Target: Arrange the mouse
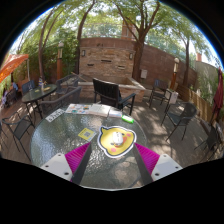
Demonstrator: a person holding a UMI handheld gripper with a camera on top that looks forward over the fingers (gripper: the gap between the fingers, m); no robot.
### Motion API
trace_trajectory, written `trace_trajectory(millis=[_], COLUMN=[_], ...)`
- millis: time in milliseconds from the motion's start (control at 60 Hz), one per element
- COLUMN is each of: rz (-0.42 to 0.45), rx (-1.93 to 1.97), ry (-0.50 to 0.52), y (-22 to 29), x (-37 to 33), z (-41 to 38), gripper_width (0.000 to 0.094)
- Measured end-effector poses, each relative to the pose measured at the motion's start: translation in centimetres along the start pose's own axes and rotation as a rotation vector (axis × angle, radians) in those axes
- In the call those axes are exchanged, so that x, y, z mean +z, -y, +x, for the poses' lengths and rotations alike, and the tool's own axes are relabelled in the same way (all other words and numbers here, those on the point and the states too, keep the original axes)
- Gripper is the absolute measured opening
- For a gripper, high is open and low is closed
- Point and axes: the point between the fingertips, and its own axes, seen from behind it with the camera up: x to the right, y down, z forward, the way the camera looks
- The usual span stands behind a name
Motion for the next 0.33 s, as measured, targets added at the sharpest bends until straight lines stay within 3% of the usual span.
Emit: trace_trajectory(millis=[333], rz=[-0.007], rx=[0.024], ry=[-0.008], y=[-2.9], x=[-6.1], z=[-0.9], gripper_width=[0.0853])
